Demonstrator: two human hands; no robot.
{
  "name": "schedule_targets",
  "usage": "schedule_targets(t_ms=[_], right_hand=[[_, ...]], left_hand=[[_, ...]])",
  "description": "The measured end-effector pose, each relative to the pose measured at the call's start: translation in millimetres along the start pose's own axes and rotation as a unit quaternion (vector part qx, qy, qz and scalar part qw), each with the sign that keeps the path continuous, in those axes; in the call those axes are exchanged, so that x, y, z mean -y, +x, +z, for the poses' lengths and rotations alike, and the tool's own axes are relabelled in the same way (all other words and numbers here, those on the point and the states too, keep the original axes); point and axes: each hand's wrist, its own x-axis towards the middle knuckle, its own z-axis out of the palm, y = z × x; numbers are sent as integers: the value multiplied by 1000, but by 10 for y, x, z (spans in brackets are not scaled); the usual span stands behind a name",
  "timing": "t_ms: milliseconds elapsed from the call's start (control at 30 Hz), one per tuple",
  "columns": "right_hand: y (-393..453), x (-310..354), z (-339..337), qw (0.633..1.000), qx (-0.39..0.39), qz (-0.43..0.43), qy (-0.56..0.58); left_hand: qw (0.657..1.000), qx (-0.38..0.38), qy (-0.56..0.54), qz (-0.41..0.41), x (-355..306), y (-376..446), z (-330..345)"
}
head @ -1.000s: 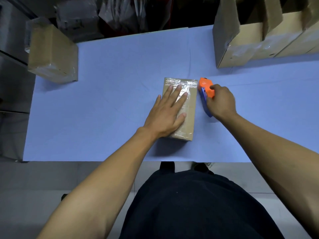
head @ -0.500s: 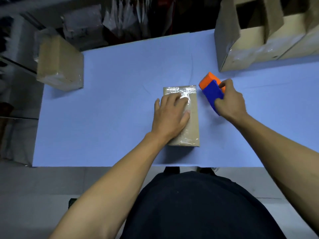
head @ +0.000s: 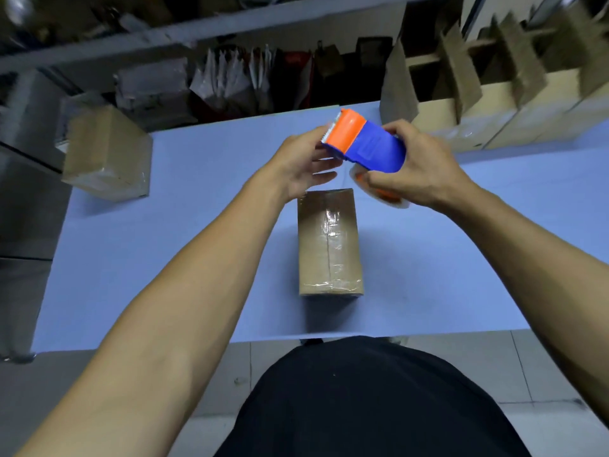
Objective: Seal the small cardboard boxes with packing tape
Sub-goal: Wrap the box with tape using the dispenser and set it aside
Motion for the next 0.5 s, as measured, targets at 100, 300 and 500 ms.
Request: schedule_targets(t_ms=[100, 300, 500], right_hand=[[-1, -7, -22, 1000, 16, -18, 16], [63, -31, -4, 988, 52, -82, -116], [150, -53, 51, 965, 59, -145, -210]], left_hand=[[999, 1, -28, 22, -26, -45, -70], [993, -71, 66, 67, 25, -103, -137], [984, -103, 97, 104, 65, -161, -187]])
